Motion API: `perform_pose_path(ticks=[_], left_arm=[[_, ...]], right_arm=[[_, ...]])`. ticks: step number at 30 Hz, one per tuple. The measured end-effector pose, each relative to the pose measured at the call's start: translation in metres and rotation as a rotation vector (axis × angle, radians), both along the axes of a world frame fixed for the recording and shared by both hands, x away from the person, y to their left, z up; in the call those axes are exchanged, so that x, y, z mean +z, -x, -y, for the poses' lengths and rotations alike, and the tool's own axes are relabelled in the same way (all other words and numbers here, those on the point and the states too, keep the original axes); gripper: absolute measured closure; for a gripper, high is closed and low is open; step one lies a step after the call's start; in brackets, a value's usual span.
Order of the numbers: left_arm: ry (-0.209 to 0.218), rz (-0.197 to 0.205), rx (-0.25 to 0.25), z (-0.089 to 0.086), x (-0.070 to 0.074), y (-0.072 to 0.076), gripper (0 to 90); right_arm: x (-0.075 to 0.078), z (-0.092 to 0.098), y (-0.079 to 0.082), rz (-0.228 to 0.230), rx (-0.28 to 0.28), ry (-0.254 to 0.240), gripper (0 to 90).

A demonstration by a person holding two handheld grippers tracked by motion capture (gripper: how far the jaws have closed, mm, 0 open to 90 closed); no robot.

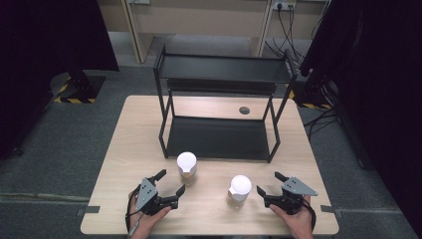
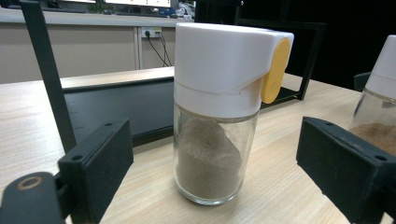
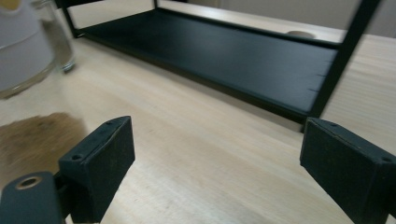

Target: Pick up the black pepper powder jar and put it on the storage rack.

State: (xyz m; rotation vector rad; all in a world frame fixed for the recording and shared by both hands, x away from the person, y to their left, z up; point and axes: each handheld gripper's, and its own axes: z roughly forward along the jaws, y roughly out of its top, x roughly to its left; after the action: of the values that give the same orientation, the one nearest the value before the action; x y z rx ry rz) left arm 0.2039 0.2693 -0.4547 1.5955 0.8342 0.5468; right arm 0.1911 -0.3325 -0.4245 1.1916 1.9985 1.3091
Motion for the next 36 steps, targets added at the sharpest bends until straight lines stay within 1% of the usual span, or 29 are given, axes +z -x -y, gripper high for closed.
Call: perform_pose_path(ticks=[4, 8, 11, 16, 17, 18, 23, 24, 26, 30, 33, 36], left_arm=[[-0.013, 0.008, -0.005, 0.001, 0.000, 0.000, 9.7], [-0.017, 0.012, -0.008, 0.003, 0.000, 0.001, 9.7], [-0.031, 0.015, -0.016, 0.005, 0.002, 0.000, 9.9], [-0.030, 0.015, -0.021, 0.009, 0.001, -0.002, 10.2], [-0.040, 0.019, -0.027, 0.011, 0.002, -0.004, 10.2], [-0.041, 0.020, -0.027, 0.012, 0.002, -0.005, 10.3], [-0.037, 0.018, -0.017, 0.018, 0.002, -0.010, 10.7], [-0.046, 0.022, -0.015, 0.021, 0.003, -0.014, 10.9], [-0.045, 0.020, -0.014, 0.023, 0.003, -0.016, 11.2], [-0.052, 0.021, -0.007, 0.027, 0.003, -0.021, 13.4], [-0.050, 0.018, -0.004, 0.030, 0.003, -0.024, 15.1], [-0.052, 0.015, -0.008, 0.032, 0.003, -0.027, 16.7]], right_arm=[[-0.002, -0.002, 0.004, 0.008, -0.037, -0.013, 9.8], [-0.003, -0.003, 0.006, 0.013, -0.050, -0.017, 9.8], [-0.003, -0.001, 0.005, 0.009, -0.048, -0.024, 9.9], [-0.003, 0.000, 0.004, 0.006, -0.045, -0.028, 9.8], [-0.003, 0.000, 0.004, 0.006, -0.044, -0.028, 9.8], [-0.003, 0.000, 0.004, 0.006, -0.043, -0.028, 9.8], [-0.003, 0.001, 0.004, 0.004, -0.041, -0.029, 9.8], [-0.002, 0.001, 0.003, 0.003, -0.040, -0.029, 9.8], [-0.002, 0.001, 0.003, 0.001, -0.039, -0.030, 9.8], [-0.003, 0.001, 0.003, 0.002, -0.040, -0.031, 9.8], [-0.002, 0.001, 0.003, 0.000, -0.038, -0.029, 9.8], [-0.002, 0.001, 0.002, -0.001, -0.037, -0.026, 9.8]])
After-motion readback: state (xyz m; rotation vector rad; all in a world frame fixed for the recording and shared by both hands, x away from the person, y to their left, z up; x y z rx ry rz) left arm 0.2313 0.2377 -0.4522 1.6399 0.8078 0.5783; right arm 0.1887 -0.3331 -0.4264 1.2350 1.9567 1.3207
